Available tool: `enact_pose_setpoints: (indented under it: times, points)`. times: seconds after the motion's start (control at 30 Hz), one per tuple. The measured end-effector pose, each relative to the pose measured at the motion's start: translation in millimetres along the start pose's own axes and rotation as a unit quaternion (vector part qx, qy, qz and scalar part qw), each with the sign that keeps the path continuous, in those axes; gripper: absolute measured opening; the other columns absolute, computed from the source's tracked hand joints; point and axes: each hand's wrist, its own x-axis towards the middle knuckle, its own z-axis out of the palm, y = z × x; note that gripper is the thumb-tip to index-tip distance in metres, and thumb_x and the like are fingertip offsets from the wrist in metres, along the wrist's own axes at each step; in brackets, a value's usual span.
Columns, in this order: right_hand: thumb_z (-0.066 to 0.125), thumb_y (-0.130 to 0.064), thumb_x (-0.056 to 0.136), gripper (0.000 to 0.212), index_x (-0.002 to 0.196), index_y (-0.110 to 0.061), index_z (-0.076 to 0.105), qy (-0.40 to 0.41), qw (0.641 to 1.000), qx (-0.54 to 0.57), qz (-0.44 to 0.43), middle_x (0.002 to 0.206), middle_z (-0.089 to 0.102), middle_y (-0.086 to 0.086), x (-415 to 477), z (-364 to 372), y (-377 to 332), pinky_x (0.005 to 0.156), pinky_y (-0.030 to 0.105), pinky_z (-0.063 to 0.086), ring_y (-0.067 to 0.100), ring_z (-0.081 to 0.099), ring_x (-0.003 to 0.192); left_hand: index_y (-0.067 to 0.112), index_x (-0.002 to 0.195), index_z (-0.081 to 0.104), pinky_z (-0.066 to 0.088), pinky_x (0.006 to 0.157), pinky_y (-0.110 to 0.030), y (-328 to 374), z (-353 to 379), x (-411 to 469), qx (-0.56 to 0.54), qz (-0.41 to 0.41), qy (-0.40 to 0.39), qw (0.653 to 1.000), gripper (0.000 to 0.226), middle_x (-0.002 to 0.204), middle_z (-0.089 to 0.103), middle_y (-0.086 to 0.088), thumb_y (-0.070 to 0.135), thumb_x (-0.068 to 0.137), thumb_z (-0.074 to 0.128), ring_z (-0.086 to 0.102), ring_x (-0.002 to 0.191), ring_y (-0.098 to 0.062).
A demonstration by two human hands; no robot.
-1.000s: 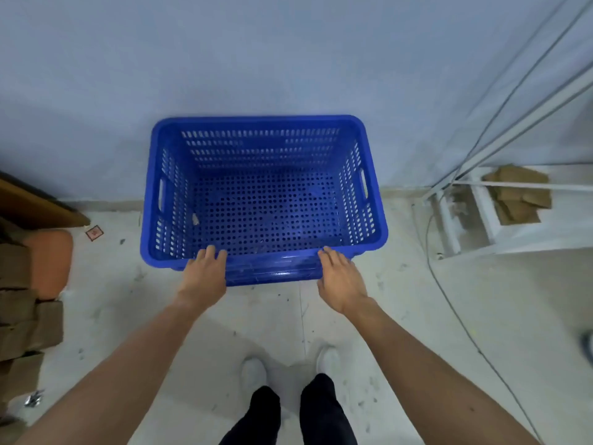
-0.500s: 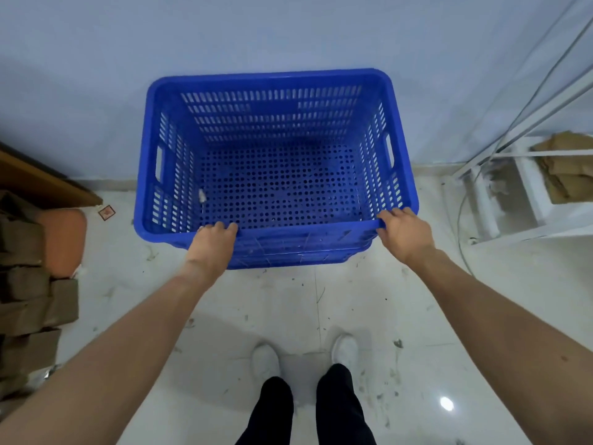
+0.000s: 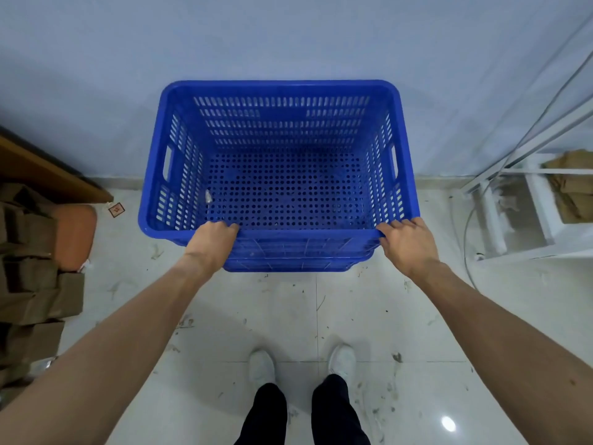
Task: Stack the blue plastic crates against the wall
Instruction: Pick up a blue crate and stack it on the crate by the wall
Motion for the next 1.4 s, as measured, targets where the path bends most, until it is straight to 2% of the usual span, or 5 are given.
enact_pose_setpoints:
  times: [0.2, 0.73, 1.1, 1.3, 1.4]
  points:
    - [0.049, -0.021, 0.093, 0.024, 0.111, -0.015, 0.064, -0.055, 0.998, -0.004, 0.028, 0.098, 0.071, 0.006, 2.8, -10.8, -13.1, 0.087, 0.036, 0.048, 0.027, 0.065, 0.089, 0.01, 0.134, 0.049, 0.055, 0.081, -0.038, 0.8, 0.3, -3.0, 0.004, -0.01, -0.003, 1.0, 0.049, 0.111, 0.067, -0.009, -0.004, 0.087, 0.058, 0.067, 0.099, -0.031]
    - [0.031, -0.063, 0.097, 0.055, 0.133, -0.027, 0.05, -0.063, 0.991, 0.085, -0.076, 0.111, 0.068, -0.001, 34.0, -17.9, -73.8, 0.073, 0.037, 0.05, 0.024, 0.067, 0.094, 0.015, 0.124, 0.057, 0.051, 0.078, -0.037, -13.8, 7.3, 7.4, -0.041, 0.039, 0.03, 0.998, 0.041, 0.109, 0.071, -0.006, -0.004, 0.088, 0.049, 0.068, 0.094, -0.029]
    - [0.032, -0.062, 0.097, 0.054, 0.135, -0.029, 0.049, -0.06, 0.995, 0.068, -0.045, 0.116, 0.067, -0.003, 34.0, -14.8, -78.7, 0.072, 0.033, 0.046, 0.023, 0.067, 0.099, 0.013, 0.116, 0.059, 0.054, 0.081, -0.037, -21.1, 10.2, 5.7, -0.015, 0.027, 0.015, 0.999, 0.019, 0.108, 0.071, -0.005, 0.021, 0.103, 0.048, 0.07, 0.094, -0.027]
    - [0.031, -0.059, 0.098, 0.056, 0.14, -0.024, 0.044, -0.12, 0.99, 0.068, 0.007, 0.131, 0.06, 0.004, 26.4, -18.3, -89.2, 0.104, 0.043, 0.039, 0.029, 0.054, 0.121, 0.013, 0.14, 0.048, 0.045, 0.103, -0.041, -23.3, 9.1, -1.8, -0.024, 0.038, -0.04, 0.998, 0.041, 0.131, 0.061, -0.008, 0.031, 0.104, 0.044, 0.059, 0.119, -0.03]
    - [0.029, -0.063, 0.097, 0.069, 0.151, -0.02, 0.031, -0.153, 0.984, 0.085, 0.022, 0.15, 0.043, 0.008, 18.2, -29.1, -88.5, 0.116, 0.044, 0.028, 0.03, 0.04, 0.136, 0.019, 0.156, 0.029, 0.03, 0.12, -0.046, -30.0, 3.5, -17.3, -0.06, 0.064, -0.059, 0.994, 0.055, 0.163, 0.028, -0.011, 0.033, 0.105, 0.043, 0.03, 0.148, -0.032]
